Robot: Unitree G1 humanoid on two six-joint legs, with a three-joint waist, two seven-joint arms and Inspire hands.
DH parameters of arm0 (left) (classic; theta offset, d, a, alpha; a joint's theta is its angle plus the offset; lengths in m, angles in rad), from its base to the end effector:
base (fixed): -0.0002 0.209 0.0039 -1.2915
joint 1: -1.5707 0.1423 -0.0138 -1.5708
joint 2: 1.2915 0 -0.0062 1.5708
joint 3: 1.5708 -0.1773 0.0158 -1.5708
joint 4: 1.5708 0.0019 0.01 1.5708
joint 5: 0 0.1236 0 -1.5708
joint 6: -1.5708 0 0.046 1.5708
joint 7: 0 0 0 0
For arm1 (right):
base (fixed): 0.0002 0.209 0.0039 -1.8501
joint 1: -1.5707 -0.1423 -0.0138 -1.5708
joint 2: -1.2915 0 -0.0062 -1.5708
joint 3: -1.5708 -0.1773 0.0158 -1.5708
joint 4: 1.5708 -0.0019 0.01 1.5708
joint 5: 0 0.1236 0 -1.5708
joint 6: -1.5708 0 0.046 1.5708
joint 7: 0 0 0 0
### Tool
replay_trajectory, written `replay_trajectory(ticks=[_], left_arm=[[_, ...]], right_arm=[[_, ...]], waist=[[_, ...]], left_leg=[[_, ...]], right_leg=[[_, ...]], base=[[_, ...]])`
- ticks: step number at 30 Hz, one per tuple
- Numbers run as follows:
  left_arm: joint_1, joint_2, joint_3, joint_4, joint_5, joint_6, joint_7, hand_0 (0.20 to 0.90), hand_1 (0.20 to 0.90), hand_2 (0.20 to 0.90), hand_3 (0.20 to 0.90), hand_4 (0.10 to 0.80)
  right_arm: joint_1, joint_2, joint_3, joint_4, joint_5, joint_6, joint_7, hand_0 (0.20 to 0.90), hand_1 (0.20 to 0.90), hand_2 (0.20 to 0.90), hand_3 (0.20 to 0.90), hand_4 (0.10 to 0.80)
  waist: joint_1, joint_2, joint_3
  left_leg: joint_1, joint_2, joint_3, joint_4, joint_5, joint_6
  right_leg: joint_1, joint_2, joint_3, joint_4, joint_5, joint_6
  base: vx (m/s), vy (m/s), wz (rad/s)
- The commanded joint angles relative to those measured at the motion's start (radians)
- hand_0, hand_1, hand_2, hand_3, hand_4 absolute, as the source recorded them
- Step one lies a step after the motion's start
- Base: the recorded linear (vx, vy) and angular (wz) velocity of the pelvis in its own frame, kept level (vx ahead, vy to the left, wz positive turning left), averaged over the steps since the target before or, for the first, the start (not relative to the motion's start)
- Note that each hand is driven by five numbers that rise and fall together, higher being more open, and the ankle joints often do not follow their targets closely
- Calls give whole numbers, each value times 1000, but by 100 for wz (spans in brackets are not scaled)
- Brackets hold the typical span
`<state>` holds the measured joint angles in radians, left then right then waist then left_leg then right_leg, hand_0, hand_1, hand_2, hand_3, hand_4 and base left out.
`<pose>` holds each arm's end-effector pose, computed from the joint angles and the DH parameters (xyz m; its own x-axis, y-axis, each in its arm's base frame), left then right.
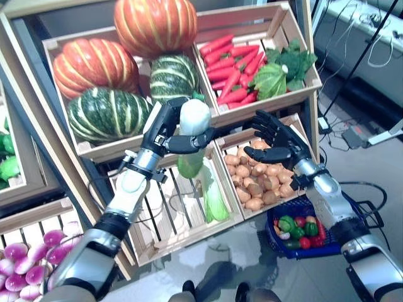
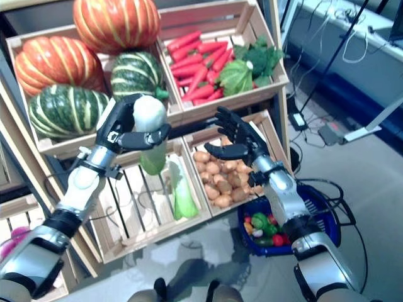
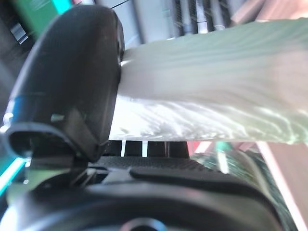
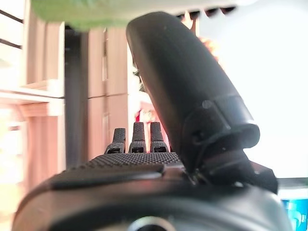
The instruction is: Put vegetables into the basket
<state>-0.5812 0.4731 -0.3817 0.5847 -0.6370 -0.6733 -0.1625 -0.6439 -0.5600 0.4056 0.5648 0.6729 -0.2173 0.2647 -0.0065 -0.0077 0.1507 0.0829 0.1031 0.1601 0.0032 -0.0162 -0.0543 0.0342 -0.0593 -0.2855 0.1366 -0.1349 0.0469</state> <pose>0.2792 0.1907 0.1156 0.8044 -0.3049 0.5099 0.3054 0.9484 0.0854 0.2935 -0.2025 0.1212 0.8969 0.4229 0.1297 -0.4131 0.9056 -0.0960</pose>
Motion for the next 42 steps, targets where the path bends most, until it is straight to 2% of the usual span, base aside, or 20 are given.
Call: replay_trajectory(ticks=[1, 7, 11, 19, 28, 30, 35, 37, 39, 42], left_arm=[[-32, -42, 53, -62, -126, -7, -12, 300, 300, 300, 300, 400], [-13, -109, 28, -130, -94, 21, 9, 300, 300, 300, 300, 400], [-21, -135, 3, -143, -70, 39, 21, 300, 300, 300, 300, 400], [-3, -147, -29, -154, -90, 58, -14, 300, 300, 300, 300, 400], [-1, -186, -64, -152, -124, 62, -50, 300, 300, 300, 300, 400], [2, -197, -82, -151, -118, 67, -68, 300, 300, 300, 300, 400], [2, -195, -116, -135, -143, 83, -119, 300, 300, 300, 300, 400], [2, -192, -128, -128, -154, 80, -140, 300, 300, 300, 300, 400], [7, -185, -141, -117, -169, 80, -167, 300, 300, 300, 300, 400], [13, -177, -147, -101, -177, 80, -183, 300, 300, 300, 300, 400]], right_arm=[[-99, 13, 34, -22, -27, 50, 8, 900, 900, 900, 900, 800], [-123, 19, 72, -67, -91, 120, 18, 900, 900, 900, 900, 800], [-159, 38, 98, -50, -62, 178, 78, 900, 900, 900, 900, 800], [-141, 66, 134, -17, -44, 263, 223, 900, 900, 900, 900, 800], [-181, 117, 157, 45, 53, 345, 308, 900, 900, 900, 900, 800], [-189, 143, 154, 65, 106, 406, 402, 900, 900, 900, 900, 800], [-205, 158, 155, 97, 188, 461, 517, 900, 900, 900, 900, 800], [-223, 161, 151, 122, 230, 497, 620, 900, 900, 900, 900, 800], [-240, 153, 145, 152, 278, 522, 798, 900, 900, 900, 900, 800], [-257, 131, 134, 184, 300, 545, 912, 900, 900, 900, 900, 800]], waist=[[28, -31, -157], [30, -44, -167], [34, -52, -176], [40, -54, -183], [50, -56, -184], [55, -55, -186], [63, -58, -192], [68, -58, -195], [75, -58, -201], [81, -58, -209]], left_leg=[[26, -83, -6, -65, -78, 53], [39, -92, -16, -90, -79, 59], [28, -99, -19, -90, -81, 65], [47, -100, -15, -90, -98, 65], [70, -102, -20, -90, -108, 66], [76, -101, -22, -90, -112, 65], [83, -102, -25, -90, -115, 65], [86, -102, -28, -90, -115, 65], [89, -101, -30, -90, -117, 64], [92, -102, -38, -90, -120, 65]], right_leg=[[78, 1, 28, -173, 53, 11], [100, 19, 32, -224, 78, 13], [89, 25, 25, -224, 79, 7], [106, 31, 27, -224, 68, 7], [127, 35, 27, -224, 58, 1], [134, 36, 27, -224, 54, 0], [144, 33, 19, -224, 52, 1], [147, 31, 14, -224, 50, 2], [151, 29, 8, -224, 48, 2], [156, 27, 5, -224, 45, 3]], base=[[30, -30, -2], [5, -5, -1], [0, 0, 0], [19, 3, 0], [0, 0, 0], [34, 5, 2], [24, 1, 6], [19, 16, 9], [19, 31, 4], [0, 0, 0]])
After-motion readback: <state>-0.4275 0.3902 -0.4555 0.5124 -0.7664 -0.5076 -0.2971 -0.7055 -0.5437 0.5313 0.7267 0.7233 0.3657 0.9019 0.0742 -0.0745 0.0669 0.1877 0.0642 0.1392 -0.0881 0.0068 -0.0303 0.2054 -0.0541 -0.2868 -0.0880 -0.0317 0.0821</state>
